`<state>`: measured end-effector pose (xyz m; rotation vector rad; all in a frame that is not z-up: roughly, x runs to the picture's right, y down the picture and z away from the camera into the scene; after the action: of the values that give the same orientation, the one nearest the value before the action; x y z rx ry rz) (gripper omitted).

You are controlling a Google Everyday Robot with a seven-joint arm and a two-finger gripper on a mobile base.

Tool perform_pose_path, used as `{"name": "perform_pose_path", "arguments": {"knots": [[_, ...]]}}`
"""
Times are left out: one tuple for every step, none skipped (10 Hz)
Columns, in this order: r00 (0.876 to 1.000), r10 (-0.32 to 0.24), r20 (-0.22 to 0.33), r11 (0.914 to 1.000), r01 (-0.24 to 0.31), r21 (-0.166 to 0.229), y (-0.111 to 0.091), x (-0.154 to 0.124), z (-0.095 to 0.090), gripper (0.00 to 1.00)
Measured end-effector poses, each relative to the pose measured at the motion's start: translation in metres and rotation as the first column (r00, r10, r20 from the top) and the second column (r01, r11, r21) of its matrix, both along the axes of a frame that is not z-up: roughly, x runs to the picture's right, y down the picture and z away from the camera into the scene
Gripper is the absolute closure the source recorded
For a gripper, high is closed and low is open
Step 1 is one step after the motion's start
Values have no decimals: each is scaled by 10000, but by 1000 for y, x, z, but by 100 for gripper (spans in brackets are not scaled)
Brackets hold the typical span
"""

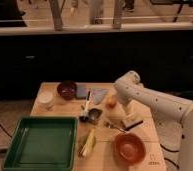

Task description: Place apple in tray

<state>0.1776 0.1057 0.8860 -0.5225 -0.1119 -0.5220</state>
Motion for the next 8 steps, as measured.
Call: {"name": "perform_pose_path", "arguments": {"knots": [[9999, 36, 127, 10000, -37, 48, -8, 3, -4, 20], [9998, 20, 213, 9999, -22, 106, -12, 6, -6, 20], [9995, 14, 300, 9999, -17, 126, -15, 7, -6, 20], [9987, -68, 515, 9999, 60, 161, -19, 8, -5, 20], [9974, -137, 707, 9998, 127, 147, -21, 7, -4, 20], [9961, -201, 857, 9998, 192, 110, -23, 6, -2, 20], [9930, -334, 1129, 9994, 334, 15, -24, 4, 1, 20], [9899, -453, 1341, 9989, 467, -70, -24, 2, 3, 20]]}}
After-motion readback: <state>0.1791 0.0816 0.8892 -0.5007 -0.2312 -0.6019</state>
